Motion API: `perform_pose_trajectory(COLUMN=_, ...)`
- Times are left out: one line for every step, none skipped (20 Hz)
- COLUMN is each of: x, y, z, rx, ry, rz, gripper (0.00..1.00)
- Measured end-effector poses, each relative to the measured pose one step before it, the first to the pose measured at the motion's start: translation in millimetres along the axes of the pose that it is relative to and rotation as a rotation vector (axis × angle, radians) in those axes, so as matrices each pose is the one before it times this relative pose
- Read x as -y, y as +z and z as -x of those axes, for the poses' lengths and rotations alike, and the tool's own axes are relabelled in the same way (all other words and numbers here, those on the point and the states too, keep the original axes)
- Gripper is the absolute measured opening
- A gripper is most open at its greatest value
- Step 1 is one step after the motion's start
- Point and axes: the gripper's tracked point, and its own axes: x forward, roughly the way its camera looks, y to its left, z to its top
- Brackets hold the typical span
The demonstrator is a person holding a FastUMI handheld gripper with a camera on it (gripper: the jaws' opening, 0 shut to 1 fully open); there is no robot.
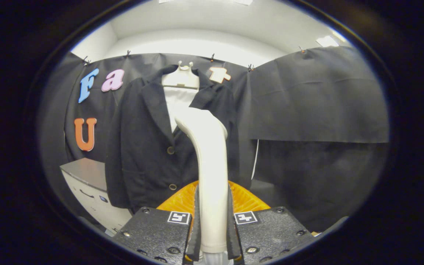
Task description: Iron the clothes twice with a garment steamer, once on the left side and once on the right side.
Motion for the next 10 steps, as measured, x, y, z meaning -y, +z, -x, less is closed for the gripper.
perform_pose_trajectory(x=4.19, y=11.82, z=-4.54, rx=0.02343, ry=-0.00299, rz=0.00647, gripper=0.31)
perform_pose_trajectory(x=3.96, y=11.99, z=-4.29, rx=0.02551, ry=0.00257, rz=0.00839, gripper=0.31)
perform_pose_trajectory(x=2.39, y=11.65, z=-4.78, rx=0.02768, ry=0.00563, rz=0.01111, gripper=0.31)
perform_pose_trajectory(x=0.58, y=11.42, z=-5.25, rx=0.02391, ry=0.00635, rz=0.00838, gripper=0.31)
perform_pose_trajectory(x=0.12, y=10.91, z=-7.33, rx=0.02153, ry=0.00934, rz=-0.00398, gripper=0.31)
perform_pose_trajectory(x=-0.59, y=10.86, z=-6.01, rx=0.02127, ry=0.00716, rz=-0.01075, gripper=0.31)
perform_pose_trajectory(x=1.32, y=5.89, z=-5.22, rx=0.01676, ry=0.004, rz=-0.0052, gripper=0.31)
perform_pose_trajectory(x=1.08, y=8.52, z=-7.03, rx=0.02216, ry=-0.00211, rz=-0.00522, gripper=0.31)
perform_pose_trajectory(x=1.46, y=7.0, z=-8.66, rx=0.01309, ry=-0.00451, rz=-0.00044, gripper=0.31)
perform_pose_trajectory(x=-0.87, y=5.91, z=-11.98, rx=0.01105, ry=-0.00125, rz=-0.00639, gripper=0.31)
